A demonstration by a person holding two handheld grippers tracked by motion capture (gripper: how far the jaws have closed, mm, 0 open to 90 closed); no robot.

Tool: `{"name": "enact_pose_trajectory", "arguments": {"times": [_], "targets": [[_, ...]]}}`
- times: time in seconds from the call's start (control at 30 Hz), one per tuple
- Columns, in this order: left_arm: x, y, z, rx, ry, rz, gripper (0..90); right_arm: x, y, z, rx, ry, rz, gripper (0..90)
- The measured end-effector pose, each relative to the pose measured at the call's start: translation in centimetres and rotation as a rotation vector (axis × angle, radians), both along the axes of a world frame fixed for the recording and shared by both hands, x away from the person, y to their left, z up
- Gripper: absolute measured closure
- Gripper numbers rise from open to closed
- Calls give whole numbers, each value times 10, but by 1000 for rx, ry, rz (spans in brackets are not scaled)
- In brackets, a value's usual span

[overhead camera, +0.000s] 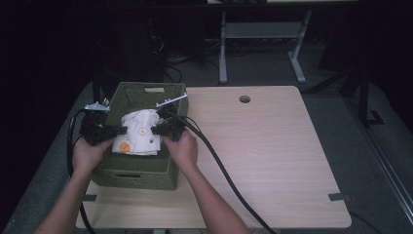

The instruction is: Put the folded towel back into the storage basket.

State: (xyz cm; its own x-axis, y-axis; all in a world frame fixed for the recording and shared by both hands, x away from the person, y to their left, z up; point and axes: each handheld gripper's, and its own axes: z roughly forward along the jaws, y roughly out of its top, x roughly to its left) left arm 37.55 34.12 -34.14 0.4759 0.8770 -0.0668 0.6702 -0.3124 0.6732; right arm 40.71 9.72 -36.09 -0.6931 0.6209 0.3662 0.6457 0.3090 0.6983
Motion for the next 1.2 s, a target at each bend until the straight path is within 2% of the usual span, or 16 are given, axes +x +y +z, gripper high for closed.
{"name": "enact_pose_trajectory", "arguments": {"times": [0.07, 0.1, 0.13, 0.2, 0.63, 1.2], "targets": [[0, -2, -1, 48, -11, 2, 812, 0, 0, 0, -5, -3, -5, 746], [0, -3, -2, 75, -21, 18, 778, 0, 1, -1, -13, -6, -16, 660], [1, -3, -3, 82, -21, 30, 710, 0, 0, -1, -24, -7, -27, 604], [0, -2, -3, 61, -23, 36, 705, 0, -1, -1, -32, -5, -38, 600], [-7, -6, 5, 36, -49, 30, 658, -3, -21, 3, -17, -11, -52, 572], [-9, -36, 15, -13, -95, -28, 592, -5, -61, 20, 40, -35, -75, 501]]}}
